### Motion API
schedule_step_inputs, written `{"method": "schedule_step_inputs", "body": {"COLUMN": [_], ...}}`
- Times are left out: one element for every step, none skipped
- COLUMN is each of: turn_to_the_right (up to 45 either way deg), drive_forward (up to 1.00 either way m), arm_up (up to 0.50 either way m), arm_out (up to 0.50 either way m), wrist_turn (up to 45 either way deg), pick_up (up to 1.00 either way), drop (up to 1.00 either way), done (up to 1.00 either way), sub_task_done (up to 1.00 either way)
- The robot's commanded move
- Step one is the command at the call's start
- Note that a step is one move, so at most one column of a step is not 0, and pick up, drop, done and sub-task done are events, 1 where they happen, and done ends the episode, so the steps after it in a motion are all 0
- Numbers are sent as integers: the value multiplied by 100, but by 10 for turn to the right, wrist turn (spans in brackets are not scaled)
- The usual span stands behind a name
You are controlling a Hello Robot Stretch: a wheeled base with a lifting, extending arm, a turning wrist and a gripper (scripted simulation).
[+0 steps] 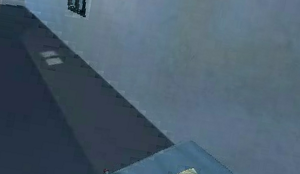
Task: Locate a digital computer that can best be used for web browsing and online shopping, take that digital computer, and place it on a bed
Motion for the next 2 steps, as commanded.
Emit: {"method": "schedule_step_inputs", "body": {"turn_to_the_right": [0,0], "drive_forward": [0,0], "arm_up": [0,0], "arm_out": [-8,0], "wrist_turn": [0,0], "pick_up": [0,0], "drop": [0,0], "done": [0,100], "sub_task_done": [0,0]}}
